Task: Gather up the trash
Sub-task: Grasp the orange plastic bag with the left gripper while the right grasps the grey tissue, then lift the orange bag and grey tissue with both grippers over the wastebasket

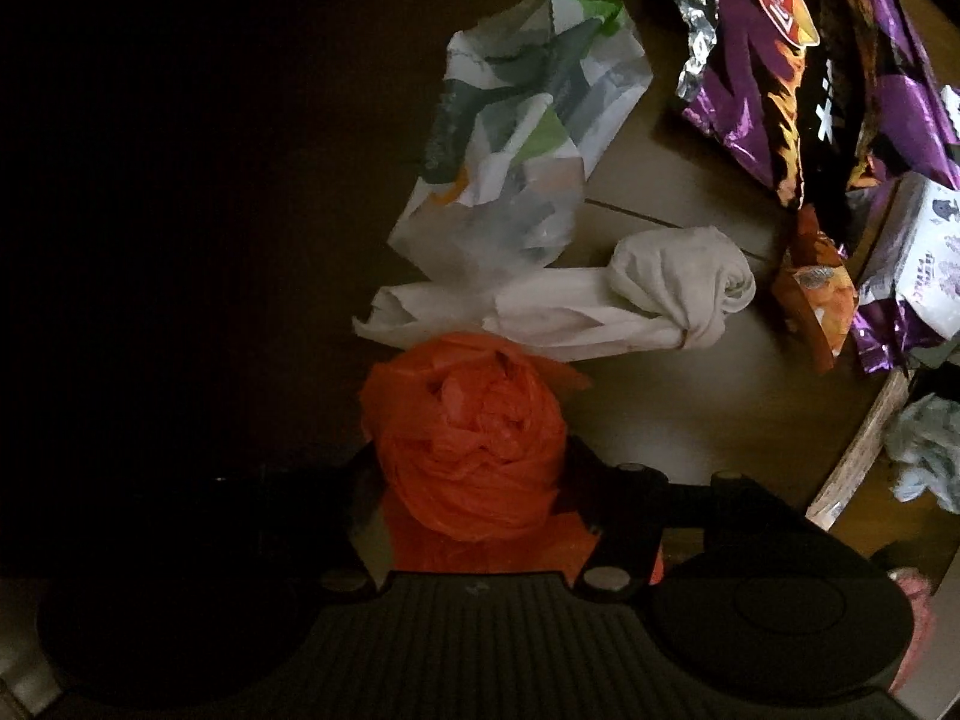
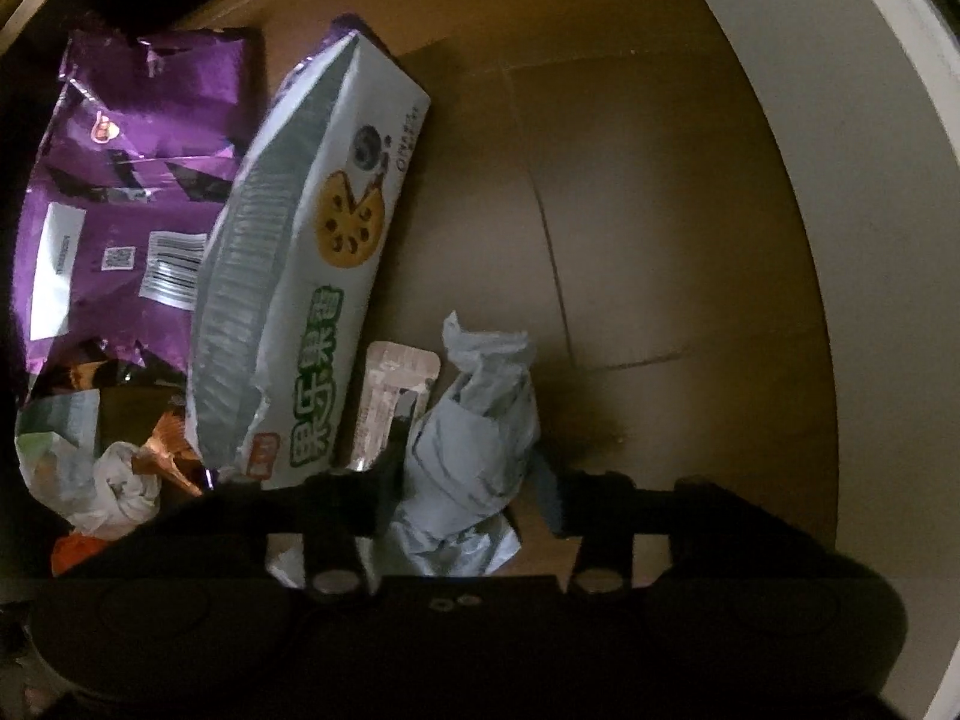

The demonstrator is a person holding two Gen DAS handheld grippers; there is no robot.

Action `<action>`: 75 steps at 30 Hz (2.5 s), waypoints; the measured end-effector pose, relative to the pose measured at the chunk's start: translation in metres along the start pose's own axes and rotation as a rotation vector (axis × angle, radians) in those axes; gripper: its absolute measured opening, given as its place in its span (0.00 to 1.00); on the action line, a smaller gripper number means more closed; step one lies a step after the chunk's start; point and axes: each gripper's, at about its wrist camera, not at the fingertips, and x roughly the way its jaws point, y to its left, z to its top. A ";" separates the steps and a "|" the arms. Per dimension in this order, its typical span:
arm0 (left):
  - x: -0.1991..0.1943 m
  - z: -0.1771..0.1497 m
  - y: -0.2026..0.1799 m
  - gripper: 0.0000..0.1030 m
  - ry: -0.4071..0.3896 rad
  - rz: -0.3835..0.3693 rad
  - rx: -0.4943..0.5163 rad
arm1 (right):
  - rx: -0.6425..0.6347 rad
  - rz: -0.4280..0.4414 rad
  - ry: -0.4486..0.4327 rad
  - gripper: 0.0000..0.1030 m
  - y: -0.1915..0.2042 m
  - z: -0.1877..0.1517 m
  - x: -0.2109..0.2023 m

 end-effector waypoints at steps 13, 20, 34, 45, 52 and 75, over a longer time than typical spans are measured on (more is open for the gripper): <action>-0.166 -0.010 -0.012 0.58 -0.082 -0.052 0.034 | -0.068 0.003 -0.042 0.30 0.034 -0.019 -0.139; -0.306 -0.016 -0.004 0.58 -0.139 -0.131 0.065 | -0.121 0.028 -0.126 0.30 0.063 -0.010 -0.261; -0.556 -0.035 0.036 0.58 -0.366 -0.207 0.177 | -0.213 0.140 -0.274 0.30 0.142 -0.021 -0.506; -0.712 -0.050 0.075 0.58 -0.550 -0.291 0.264 | -0.334 0.170 -0.422 0.30 0.205 -0.047 -0.643; -0.786 -0.058 0.084 0.58 -0.672 -0.312 0.337 | -0.369 0.188 -0.549 0.30 0.235 -0.047 -0.714; -0.915 0.104 0.023 0.58 -0.906 -0.155 0.311 | -0.566 0.212 -0.771 0.30 0.289 0.116 -0.791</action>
